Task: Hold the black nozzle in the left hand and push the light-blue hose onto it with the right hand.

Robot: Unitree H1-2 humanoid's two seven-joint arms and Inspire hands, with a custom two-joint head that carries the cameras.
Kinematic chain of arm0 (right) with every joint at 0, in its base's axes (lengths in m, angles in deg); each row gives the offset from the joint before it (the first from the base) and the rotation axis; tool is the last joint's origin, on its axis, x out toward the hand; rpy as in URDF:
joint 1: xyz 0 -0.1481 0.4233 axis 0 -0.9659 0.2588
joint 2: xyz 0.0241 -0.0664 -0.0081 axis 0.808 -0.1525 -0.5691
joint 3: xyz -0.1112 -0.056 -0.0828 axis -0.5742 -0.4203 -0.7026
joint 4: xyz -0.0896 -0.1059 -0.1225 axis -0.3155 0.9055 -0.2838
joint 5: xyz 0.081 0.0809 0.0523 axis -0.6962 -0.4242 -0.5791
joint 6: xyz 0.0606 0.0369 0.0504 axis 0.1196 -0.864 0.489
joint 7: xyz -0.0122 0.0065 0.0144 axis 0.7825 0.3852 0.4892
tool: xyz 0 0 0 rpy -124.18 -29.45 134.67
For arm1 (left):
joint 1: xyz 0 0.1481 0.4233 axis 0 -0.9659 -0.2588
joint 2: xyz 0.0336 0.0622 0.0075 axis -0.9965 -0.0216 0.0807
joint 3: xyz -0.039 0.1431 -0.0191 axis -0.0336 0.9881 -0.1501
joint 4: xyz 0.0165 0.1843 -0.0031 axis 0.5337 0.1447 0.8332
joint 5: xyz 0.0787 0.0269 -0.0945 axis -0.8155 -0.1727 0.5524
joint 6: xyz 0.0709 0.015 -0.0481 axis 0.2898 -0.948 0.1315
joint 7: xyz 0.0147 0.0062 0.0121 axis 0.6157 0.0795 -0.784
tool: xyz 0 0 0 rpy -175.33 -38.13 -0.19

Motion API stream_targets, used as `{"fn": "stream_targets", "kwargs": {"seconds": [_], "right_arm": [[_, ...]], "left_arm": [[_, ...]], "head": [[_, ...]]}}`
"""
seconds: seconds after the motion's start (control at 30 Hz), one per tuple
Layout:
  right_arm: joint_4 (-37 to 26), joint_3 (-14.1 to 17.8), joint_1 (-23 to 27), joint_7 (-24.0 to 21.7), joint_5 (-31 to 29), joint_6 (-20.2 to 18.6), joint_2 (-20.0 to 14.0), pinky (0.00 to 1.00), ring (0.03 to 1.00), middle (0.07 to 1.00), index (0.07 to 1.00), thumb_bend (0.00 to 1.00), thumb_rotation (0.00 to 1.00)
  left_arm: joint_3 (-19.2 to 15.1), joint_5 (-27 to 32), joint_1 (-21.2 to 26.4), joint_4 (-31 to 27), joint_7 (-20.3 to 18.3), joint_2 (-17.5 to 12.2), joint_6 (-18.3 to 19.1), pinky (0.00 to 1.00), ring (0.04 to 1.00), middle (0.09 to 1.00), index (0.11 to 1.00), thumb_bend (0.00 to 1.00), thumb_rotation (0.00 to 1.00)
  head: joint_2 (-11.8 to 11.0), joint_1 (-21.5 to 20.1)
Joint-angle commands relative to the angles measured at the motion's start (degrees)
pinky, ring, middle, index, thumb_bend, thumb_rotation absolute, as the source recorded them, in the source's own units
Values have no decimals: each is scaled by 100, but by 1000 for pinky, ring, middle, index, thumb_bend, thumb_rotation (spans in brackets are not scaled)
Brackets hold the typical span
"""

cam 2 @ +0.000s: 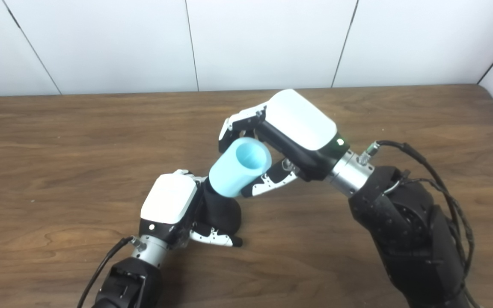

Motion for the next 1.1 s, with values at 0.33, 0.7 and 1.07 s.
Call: {"fn": "stream_targets", "kwargs": {"seconds": [0.33,0.7,1.07], "right_arm": [[-169,-9,154,78,-20,-108,-14,318,414,501,504,499,0],[-142,-39,101,76,-15,-122,-11,313,411,503,504,498,0],[-109,-168,21,63,122,-192,83,312,413,497,498,498,0]], "left_arm": [[38,-86,-49,-48,-100,6,-35,762,581,472,495,525,0],[39,-99,-44,-52,-107,19,-31,768,585,472,496,525,0],[38,-115,-41,-92,-153,22,-21,769,587,474,494,525,0]], "head": [[28,30],[40,25],[88,34]]}}
